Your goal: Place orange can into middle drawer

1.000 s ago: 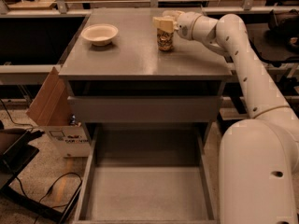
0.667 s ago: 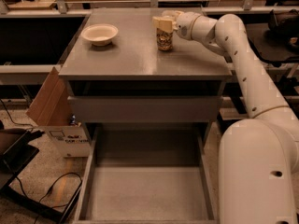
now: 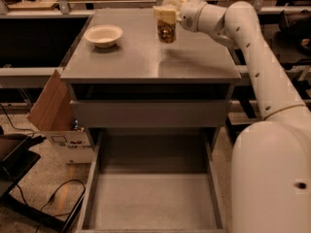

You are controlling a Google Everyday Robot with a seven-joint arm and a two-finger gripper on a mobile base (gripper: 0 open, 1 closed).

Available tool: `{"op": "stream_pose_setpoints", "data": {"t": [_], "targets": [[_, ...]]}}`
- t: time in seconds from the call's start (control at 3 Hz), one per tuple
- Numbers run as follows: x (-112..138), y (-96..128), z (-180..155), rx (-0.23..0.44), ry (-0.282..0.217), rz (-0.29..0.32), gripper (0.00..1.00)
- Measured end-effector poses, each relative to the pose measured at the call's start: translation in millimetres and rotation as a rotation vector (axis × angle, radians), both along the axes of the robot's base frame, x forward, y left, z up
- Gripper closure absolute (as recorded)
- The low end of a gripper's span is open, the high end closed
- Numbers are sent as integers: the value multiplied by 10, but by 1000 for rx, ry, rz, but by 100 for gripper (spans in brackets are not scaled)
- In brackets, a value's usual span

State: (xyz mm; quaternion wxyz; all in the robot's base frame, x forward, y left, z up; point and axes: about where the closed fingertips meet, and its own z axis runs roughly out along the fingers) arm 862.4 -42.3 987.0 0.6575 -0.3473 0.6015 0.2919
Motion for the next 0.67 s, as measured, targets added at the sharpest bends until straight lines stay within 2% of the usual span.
{"op": "stream_pose_setpoints", "data": {"t": [0.33,0.67], "targets": [[-416,28,410,12,-54,26,100],[-961,-112,826,46,-115,5,100]]}}
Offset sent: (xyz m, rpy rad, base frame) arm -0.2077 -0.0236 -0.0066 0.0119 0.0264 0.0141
